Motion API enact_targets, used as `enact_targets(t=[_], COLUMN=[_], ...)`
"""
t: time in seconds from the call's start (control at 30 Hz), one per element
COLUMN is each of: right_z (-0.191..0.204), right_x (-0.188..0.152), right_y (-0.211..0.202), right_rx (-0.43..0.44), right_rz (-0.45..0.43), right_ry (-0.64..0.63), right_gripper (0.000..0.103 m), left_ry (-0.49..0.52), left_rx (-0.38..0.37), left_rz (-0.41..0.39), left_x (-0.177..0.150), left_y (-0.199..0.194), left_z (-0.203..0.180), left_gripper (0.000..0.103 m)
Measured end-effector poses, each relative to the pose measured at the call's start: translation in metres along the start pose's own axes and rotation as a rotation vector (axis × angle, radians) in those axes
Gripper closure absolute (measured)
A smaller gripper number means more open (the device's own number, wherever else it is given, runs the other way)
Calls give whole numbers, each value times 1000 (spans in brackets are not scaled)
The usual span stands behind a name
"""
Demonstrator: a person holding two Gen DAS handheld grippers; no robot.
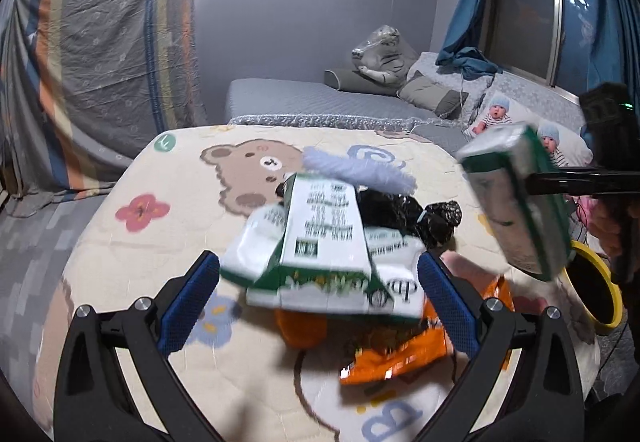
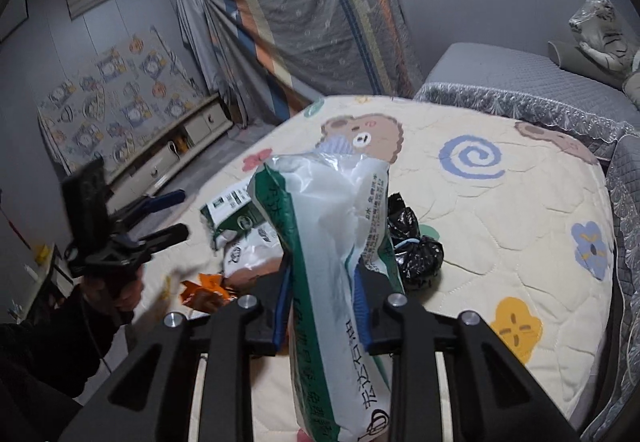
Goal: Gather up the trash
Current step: 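Grasp the white-and-green tissue pack with the right tool and lift it, then grasp the white-and-green milk carton with the left tool while the right tool holds the tissue pack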
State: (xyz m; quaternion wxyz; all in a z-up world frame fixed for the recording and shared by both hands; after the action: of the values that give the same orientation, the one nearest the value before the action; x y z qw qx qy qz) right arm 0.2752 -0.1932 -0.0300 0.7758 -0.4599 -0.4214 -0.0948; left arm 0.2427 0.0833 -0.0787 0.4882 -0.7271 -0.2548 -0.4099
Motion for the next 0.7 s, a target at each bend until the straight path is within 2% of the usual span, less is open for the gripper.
enact_targets(t=[0.17, 0.3, 0.53, 0.67, 0.7], right_z=[12, 22, 27, 22, 21], right_x=[-3, -5, -15, -18, -19], right_y=[-35, -48, -51, -49, -49], right_rx=[26, 62, 72, 76, 76], right_rz=[-71, -94, -98, -95, -96], right_ry=[5, 8, 15, 40, 45], right_gripper=[78, 78, 78, 78, 78], left_ry=[68, 78, -25, -35, -32], left_rx=[4, 20, 52, 73, 78], left_rz=[54, 107, 182, 203, 202], left_x=[17, 21, 17, 11, 10], left_y=[25, 48, 81, 89, 89], left_z=[-6, -6, 22, 30, 31], left_gripper=[8, 8, 8, 9, 12])
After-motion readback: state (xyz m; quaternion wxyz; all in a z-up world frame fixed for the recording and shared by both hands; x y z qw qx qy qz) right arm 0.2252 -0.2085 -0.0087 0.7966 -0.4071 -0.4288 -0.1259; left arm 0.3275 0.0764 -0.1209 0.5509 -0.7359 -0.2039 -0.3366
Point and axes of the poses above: each gripper's, at about its wrist camera, not at the fingertips, and y roughly the way its jaws point, z to its left, x to its top, the point moved 6 cm from there along y, roughly the way its jaws point, and after that the axes turned 9 degrees about -x, right-handed, at the moved point
